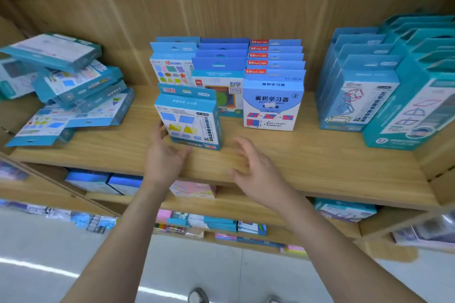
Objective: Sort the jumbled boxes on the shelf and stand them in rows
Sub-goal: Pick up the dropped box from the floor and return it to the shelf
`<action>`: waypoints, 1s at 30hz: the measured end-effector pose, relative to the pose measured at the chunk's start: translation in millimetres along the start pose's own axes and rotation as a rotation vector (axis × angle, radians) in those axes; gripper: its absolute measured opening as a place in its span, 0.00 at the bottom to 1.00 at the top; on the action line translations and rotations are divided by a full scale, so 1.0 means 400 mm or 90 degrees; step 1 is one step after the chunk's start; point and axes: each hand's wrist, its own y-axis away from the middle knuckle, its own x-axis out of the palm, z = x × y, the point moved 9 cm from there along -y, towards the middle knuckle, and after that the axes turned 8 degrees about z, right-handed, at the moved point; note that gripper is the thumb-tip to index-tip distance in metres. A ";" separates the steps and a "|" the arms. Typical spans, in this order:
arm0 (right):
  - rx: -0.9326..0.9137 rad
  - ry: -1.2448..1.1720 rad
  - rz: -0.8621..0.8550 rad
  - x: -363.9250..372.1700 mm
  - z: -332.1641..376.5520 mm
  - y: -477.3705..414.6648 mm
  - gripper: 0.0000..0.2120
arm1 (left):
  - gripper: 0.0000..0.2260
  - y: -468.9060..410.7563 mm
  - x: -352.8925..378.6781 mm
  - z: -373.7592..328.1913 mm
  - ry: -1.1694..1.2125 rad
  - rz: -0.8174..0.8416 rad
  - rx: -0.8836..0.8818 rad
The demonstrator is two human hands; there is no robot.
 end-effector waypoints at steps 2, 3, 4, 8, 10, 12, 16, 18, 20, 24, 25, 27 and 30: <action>0.009 -0.007 -0.028 -0.044 -0.034 0.061 0.26 | 0.28 0.052 -0.016 0.001 0.007 -0.057 0.009; 0.018 -0.016 -0.045 -0.068 -0.053 0.095 0.24 | 0.24 0.084 -0.022 -0.005 0.009 -0.085 0.027; 0.026 -0.031 -0.064 -0.092 -0.071 0.128 0.23 | 0.19 0.116 -0.023 -0.014 0.013 -0.103 0.053; 0.058 -0.061 -0.139 -0.165 -0.129 0.266 0.18 | 0.08 0.218 0.039 -0.020 0.039 -0.036 0.110; 0.089 -0.063 -0.166 -0.173 -0.169 0.333 0.17 | 0.13 0.258 0.110 0.000 0.027 0.056 0.122; 0.137 -0.071 -0.192 -0.157 -0.226 0.403 0.17 | 0.16 0.297 0.191 0.037 -0.007 0.146 0.134; 0.243 -0.086 -0.210 -0.059 -0.375 0.559 0.15 | 0.16 0.399 0.371 0.146 -0.081 0.311 0.170; 0.313 -0.078 -0.182 0.012 -0.465 0.642 0.14 | 0.15 0.460 0.453 0.207 -0.119 0.378 0.181; 0.394 -0.080 -0.146 0.088 -0.566 0.728 0.13 | 0.14 0.523 0.537 0.277 -0.143 0.451 0.159; 0.519 -0.084 -0.125 0.225 -0.765 0.884 0.13 | 0.14 0.665 0.703 0.417 -0.206 0.579 0.123; 0.546 -0.074 -0.111 0.264 -0.817 0.913 0.14 | 0.14 0.702 0.747 0.460 -0.224 0.609 0.115; 0.591 -0.045 -0.076 0.354 -0.937 0.960 0.19 | 0.15 0.772 0.843 0.558 -0.258 0.663 0.105; 0.644 -0.005 -0.003 0.508 -1.144 0.995 0.27 | 0.16 0.856 1.015 0.732 -0.284 0.708 0.079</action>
